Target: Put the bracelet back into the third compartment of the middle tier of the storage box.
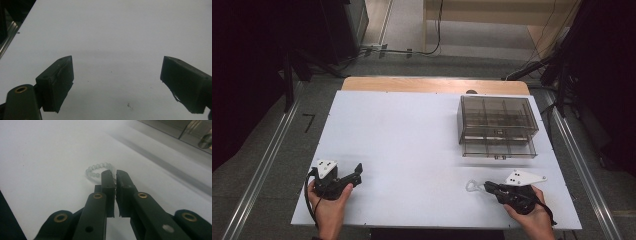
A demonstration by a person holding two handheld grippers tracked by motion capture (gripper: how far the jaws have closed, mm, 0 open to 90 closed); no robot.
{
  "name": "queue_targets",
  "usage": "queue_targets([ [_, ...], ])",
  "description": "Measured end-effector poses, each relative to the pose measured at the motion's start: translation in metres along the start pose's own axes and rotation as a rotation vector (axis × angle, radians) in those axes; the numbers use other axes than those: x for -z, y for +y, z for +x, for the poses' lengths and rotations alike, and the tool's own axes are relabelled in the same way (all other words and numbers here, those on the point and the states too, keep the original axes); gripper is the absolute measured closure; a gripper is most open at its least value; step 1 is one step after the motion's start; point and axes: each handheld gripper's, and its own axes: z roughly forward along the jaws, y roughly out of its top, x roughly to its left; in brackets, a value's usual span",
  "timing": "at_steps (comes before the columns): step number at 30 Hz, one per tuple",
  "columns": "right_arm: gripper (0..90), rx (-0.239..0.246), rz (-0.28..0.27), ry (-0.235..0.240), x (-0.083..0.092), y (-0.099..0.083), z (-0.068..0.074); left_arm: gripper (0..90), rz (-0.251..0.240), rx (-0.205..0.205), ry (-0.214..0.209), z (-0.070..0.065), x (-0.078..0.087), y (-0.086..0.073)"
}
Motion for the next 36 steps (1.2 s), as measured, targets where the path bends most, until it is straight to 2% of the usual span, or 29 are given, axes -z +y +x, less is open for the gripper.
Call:
queue_targets([
  [15, 83.2, -0.05, -0.105, -0.07, 0.017, 0.002, -0.01, 12.0, -0.002, 0.002, 0.003, 0.001, 0.0, 0.0],
  [36, 83.3, -0.089, -0.157, -0.113, 0.026, 0.002, -0.019, 12.0, -0.001, 0.004, 0.005, 0.001, 0.0, 0.0],
])
